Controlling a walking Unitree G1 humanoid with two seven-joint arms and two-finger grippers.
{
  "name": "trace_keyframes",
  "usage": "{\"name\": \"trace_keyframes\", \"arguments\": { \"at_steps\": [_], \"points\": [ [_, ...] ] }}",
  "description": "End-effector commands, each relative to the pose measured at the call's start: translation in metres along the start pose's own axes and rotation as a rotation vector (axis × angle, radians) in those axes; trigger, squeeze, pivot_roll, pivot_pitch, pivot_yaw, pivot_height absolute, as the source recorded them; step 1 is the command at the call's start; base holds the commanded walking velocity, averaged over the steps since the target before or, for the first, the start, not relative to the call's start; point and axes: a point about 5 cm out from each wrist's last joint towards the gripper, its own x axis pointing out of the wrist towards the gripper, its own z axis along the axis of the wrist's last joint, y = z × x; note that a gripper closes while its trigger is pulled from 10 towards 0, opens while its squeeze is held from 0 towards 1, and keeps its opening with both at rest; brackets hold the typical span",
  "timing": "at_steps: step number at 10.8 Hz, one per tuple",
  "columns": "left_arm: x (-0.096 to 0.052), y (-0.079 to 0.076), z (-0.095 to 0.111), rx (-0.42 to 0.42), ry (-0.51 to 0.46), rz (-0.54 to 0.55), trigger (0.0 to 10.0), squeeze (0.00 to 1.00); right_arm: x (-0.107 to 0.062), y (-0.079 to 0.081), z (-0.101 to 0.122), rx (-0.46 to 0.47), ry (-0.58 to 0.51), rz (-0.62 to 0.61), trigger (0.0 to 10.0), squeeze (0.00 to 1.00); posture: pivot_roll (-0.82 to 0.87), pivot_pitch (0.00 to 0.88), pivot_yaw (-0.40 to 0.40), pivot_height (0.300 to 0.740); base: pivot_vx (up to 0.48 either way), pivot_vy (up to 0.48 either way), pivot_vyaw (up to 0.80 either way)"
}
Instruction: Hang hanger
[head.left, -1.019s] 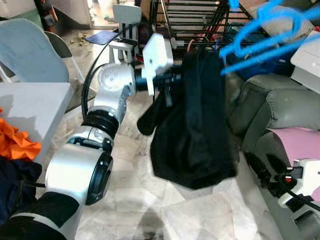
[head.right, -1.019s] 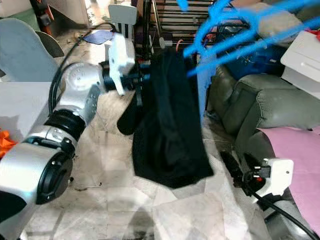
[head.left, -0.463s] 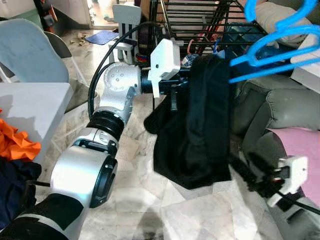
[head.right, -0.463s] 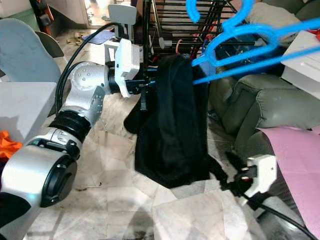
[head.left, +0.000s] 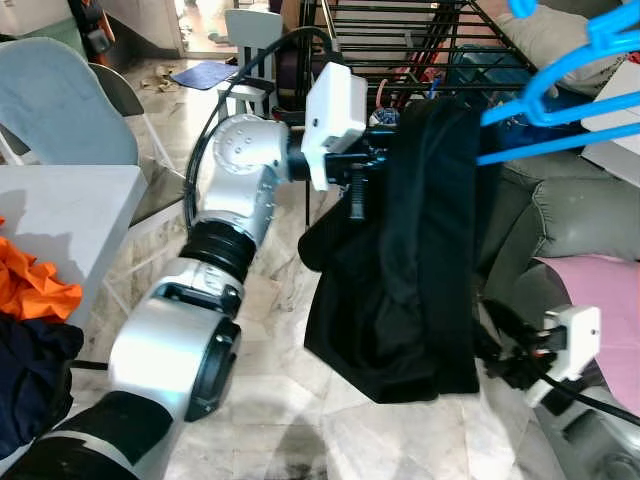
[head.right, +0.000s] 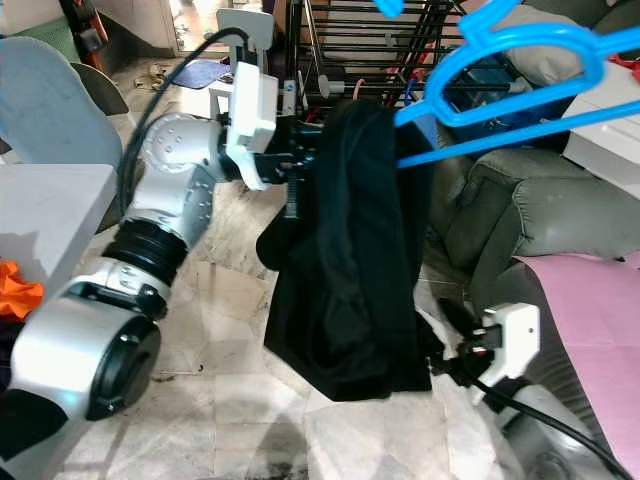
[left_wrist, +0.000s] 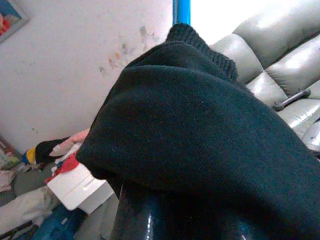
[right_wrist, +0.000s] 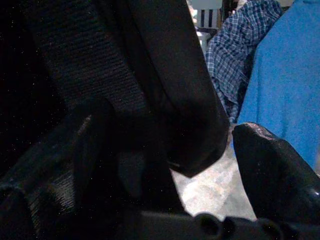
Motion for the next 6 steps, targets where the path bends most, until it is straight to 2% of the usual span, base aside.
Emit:
{"name": "trace_keyframes", "arguments": {
  "at_steps": [1, 4, 6],
  "points": [
    [0.003, 0.002, 0.008, 0.036, -0.028, -0.005, 0.0, 0.00, 0.003, 0.003, 0.002, -0.005, -0.006, 0.018, 10.0, 0.00, 0.02, 0.000, -0.054, 0.740, 0.000, 0.000, 0.00],
    [0.012, 0.001, 0.016, 0.028, -0.082, -0.023, 0.0, 0.00, 0.007, 0.000, -0.015, 0.021, 0.064, -0.008, 10.0, 0.00, 0.02, 0.000, -0.059, 0.740, 0.000, 0.000, 0.00],
    [0.013, 0.001, 0.016, 0.038, -0.076, -0.022, 0.0, 0.00, 0.012, 0.006, -0.019, 0.039, 0.074, 0.022, 10.0, 0.00, 0.03, 0.000, -0.059, 0.740, 0.000, 0.000, 0.00]
  ]
}}
